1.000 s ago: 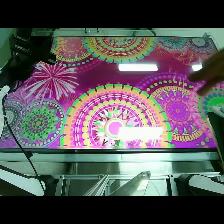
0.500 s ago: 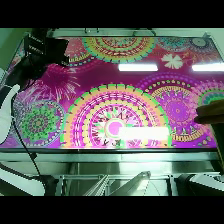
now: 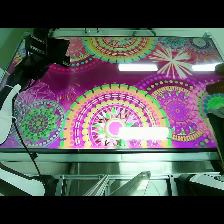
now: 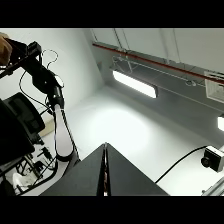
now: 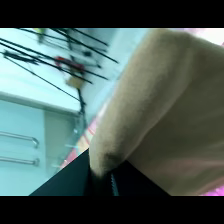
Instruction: Fold the shirts.
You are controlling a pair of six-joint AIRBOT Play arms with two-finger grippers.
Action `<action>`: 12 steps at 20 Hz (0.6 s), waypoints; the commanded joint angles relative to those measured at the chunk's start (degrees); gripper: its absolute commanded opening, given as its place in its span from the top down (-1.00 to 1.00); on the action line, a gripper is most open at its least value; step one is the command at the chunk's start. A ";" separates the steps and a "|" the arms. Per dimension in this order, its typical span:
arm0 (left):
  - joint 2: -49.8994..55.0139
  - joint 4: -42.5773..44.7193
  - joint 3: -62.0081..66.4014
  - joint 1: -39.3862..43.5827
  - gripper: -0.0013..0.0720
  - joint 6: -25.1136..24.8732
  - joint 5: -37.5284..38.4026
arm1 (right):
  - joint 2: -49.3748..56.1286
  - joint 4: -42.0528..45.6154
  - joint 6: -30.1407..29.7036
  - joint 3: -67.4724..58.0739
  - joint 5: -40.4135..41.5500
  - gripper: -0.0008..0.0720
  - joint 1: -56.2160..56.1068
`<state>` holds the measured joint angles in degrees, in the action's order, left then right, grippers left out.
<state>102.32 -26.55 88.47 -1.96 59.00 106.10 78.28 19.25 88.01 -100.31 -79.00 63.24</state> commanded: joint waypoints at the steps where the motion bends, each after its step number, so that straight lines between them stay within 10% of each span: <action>1: 0.00 0.07 -0.02 0.02 0.94 -0.04 0.24 | 0.59 -2.36 1.46 -3.13 -2.45 0.91 2.64; 4: 0.00 0.09 -0.02 0.02 0.94 -0.04 0.26 | -0.24 4.28 2.54 -3.45 -11.17 0.91 7.50; 8: 0.00 3.58 -0.02 0.02 0.94 -0.11 0.28 | -4.92 48.87 3.78 -0.96 -19.15 0.91 9.09; 12: 0.00 9.07 -0.04 0.63 0.94 -0.52 0.28 | -9.46 65.16 7.06 9.60 -18.29 0.91 12.66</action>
<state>102.32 -21.17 88.44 -1.69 58.85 106.10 71.59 66.54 92.66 -96.49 -95.70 73.41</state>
